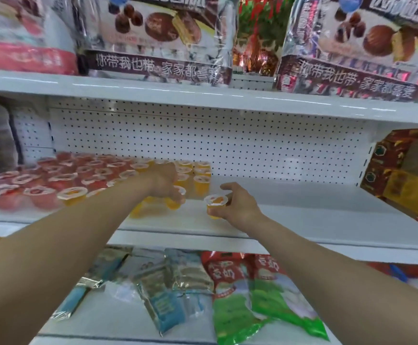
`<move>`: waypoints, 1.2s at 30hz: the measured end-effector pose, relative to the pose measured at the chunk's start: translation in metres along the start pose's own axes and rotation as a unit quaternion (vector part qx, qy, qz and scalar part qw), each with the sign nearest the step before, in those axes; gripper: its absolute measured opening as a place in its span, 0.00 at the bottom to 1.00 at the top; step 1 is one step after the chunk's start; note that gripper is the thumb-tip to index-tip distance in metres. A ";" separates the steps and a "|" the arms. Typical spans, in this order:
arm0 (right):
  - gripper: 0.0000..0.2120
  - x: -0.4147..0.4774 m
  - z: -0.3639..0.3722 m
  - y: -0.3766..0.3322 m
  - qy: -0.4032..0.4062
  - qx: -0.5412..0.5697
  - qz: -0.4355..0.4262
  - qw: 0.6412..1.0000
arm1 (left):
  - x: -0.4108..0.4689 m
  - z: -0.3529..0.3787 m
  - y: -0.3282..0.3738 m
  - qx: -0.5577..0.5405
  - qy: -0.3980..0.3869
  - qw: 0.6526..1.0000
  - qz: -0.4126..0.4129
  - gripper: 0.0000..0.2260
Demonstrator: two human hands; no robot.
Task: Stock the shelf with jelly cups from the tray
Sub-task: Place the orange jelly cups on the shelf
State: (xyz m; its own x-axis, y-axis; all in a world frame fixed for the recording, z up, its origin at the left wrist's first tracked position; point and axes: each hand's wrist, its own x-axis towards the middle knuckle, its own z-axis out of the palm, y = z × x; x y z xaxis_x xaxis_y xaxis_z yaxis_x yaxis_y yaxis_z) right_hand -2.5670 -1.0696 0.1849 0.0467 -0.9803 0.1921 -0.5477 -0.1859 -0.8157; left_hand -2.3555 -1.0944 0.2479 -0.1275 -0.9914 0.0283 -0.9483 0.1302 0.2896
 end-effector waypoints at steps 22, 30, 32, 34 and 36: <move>0.36 0.033 0.014 -0.009 0.014 -0.090 -0.012 0.996 | 0.019 0.013 -0.004 0.029 0.058 0.997 -0.029 0.31; 0.37 -0.032 -0.086 0.000 0.039 -0.126 -0.056 0.990 | -0.042 0.013 0.104 0.018 0.118 0.993 -0.018 0.32; 0.37 -0.054 -0.120 0.006 0.046 -0.154 -0.072 0.984 | -0.057 0.019 0.140 0.008 0.124 0.992 -0.006 0.30; 0.36 -0.078 -0.157 0.013 0.057 -0.189 -0.083 0.977 | -0.073 0.027 0.177 -0.007 0.129 0.992 0.008 0.28; 0.36 -0.103 -0.196 0.023 0.068 -0.226 -0.086 0.968 | -0.089 0.038 0.215 -0.020 0.141 0.989 0.030 0.27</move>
State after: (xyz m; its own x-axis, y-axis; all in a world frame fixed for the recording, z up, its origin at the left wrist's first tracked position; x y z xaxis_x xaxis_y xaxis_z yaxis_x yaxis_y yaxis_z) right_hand -2.7476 -0.9602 0.2533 0.0760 -0.9135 0.3997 -0.8527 -0.2674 -0.4489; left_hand -2.5594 -0.9774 0.2717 -0.0909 -0.9459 0.3115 -0.9284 0.1937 0.3172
